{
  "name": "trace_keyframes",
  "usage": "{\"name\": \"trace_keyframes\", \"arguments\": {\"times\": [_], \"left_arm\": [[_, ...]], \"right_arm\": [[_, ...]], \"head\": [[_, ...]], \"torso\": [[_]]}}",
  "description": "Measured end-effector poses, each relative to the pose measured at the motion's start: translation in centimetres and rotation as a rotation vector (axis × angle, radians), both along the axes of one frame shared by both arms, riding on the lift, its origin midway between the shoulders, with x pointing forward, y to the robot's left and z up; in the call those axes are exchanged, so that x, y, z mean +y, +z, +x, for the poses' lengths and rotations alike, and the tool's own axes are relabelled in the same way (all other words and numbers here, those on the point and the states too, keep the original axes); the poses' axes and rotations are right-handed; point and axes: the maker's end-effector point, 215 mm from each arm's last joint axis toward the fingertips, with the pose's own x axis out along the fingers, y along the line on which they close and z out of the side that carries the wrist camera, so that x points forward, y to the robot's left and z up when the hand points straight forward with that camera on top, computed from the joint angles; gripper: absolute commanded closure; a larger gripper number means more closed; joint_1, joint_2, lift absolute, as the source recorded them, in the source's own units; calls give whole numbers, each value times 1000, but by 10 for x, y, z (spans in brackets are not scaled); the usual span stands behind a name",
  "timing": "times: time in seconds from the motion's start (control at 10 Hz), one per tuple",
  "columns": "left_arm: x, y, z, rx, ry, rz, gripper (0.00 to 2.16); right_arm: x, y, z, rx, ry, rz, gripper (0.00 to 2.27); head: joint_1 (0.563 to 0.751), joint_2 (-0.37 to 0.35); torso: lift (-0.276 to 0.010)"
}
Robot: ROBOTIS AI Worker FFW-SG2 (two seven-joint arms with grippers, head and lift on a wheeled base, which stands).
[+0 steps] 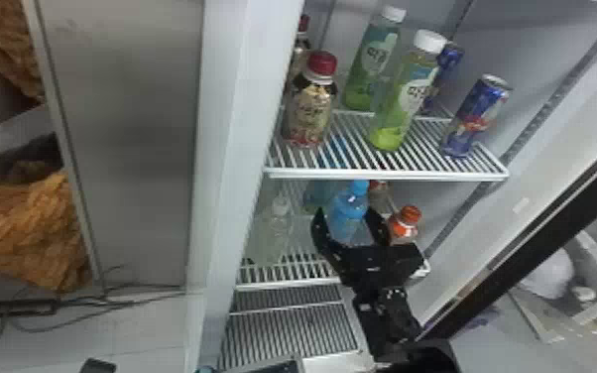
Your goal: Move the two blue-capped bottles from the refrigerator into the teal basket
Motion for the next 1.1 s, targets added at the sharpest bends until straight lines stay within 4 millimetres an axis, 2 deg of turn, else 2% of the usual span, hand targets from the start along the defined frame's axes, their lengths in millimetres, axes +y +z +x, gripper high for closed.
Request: {"name": "trace_keyframes", "arguments": {"times": [0.1, 0.3, 0.8, 1.1], "left_arm": [[0, 0, 0, 1, 0, -1, 1199], [0, 0, -1, 3, 0, -1, 1199], [-2, 2, -1, 7, 4, -11, 1199], [-1, 1, -2, 11, 6, -11, 1199]], "right_arm": [[0, 1, 2, -1, 0, 2, 280], [-2, 4, -1, -3, -4, 4, 619], [-10, 32, -35, -46, -17, 1, 613], [-7, 44, -66, -49, -13, 21, 613]], "head": [[695, -350], [695, -350], [695, -350], [695, -350]], "torso": [[-146], [-146], [-146], [-146]]}}
